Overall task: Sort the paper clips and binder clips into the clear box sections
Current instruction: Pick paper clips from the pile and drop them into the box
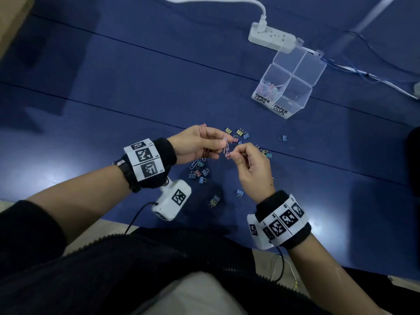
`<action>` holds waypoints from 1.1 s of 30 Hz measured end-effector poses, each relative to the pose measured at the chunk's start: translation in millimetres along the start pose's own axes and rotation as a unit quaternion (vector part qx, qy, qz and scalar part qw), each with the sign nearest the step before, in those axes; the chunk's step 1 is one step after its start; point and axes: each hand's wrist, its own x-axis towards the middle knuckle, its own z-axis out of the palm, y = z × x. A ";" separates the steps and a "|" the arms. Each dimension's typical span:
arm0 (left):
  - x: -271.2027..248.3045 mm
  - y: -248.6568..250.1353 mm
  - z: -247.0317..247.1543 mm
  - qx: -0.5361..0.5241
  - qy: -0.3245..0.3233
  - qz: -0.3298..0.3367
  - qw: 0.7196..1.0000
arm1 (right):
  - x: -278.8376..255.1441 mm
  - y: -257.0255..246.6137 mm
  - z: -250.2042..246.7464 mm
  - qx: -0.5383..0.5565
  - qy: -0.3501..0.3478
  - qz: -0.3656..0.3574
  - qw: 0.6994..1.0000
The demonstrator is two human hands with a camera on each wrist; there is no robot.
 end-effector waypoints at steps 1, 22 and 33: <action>-0.2 -0.5 1.3 0.012 -0.008 0.008 1.000 | -0.1 -1.1 -0.1 0.015 -0.001 0.012 1.000; 6.5 -4.0 -14.9 0.047 0.122 -0.016 0.991 | 14.1 14.0 -11.5 -0.045 -0.042 0.202 0.977; -2.6 -25.6 -41.1 0.517 0.164 -0.062 0.838 | 28.5 19.2 6.3 -0.226 -0.082 0.192 0.951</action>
